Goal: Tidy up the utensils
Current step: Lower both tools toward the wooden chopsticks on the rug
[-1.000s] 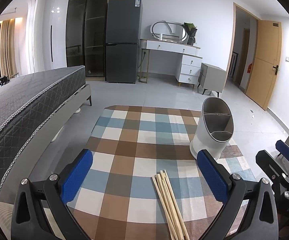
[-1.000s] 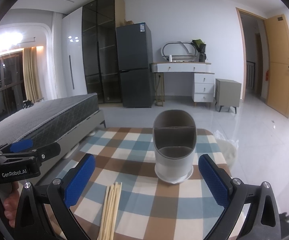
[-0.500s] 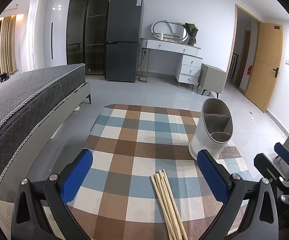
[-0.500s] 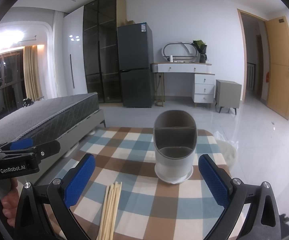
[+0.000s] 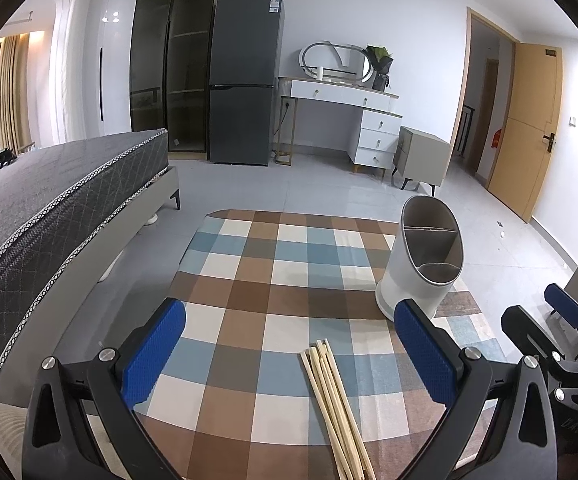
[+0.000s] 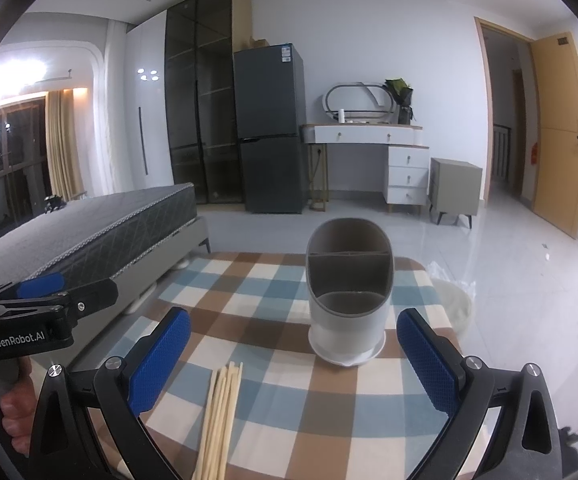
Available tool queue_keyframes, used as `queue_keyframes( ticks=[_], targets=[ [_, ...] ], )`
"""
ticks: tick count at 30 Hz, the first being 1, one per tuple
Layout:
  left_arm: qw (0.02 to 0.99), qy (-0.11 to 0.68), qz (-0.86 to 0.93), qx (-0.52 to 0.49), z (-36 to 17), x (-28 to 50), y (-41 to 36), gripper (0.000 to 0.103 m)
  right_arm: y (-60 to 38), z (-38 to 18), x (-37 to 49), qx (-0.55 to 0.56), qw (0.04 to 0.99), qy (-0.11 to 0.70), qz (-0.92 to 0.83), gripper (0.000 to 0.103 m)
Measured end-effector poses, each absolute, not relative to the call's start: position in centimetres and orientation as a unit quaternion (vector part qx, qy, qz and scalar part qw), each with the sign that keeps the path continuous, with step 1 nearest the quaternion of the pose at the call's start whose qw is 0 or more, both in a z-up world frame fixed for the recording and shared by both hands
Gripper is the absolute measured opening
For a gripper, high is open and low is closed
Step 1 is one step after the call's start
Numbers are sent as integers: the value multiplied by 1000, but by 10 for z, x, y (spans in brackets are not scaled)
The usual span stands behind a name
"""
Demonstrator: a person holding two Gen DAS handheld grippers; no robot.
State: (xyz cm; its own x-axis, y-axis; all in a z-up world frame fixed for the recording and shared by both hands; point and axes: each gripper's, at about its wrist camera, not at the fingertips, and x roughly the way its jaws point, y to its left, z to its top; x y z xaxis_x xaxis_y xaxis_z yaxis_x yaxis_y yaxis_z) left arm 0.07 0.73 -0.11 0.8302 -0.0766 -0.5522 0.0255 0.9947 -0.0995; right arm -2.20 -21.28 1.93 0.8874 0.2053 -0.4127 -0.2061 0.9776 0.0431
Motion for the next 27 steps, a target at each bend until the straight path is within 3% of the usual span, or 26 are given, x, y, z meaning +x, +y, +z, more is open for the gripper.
queue_keyframes(
  ticks=[9,17,20,27],
  targets=[
    [936,346,-10,-68,-17,19,24,101,-204,4,1,6,949,282,141,103],
    [901,419,34,-108,-43,45,55,101,-178,-43,51,-14,897,407,171,79],
    [891,439,42,-113,-51,52,62,101,-166,-71,73,-13,861,470,192,57],
    [866,474,57,-150,-63,62,85,101,-137,-112,115,-59,815,536,212,49]
  ],
)
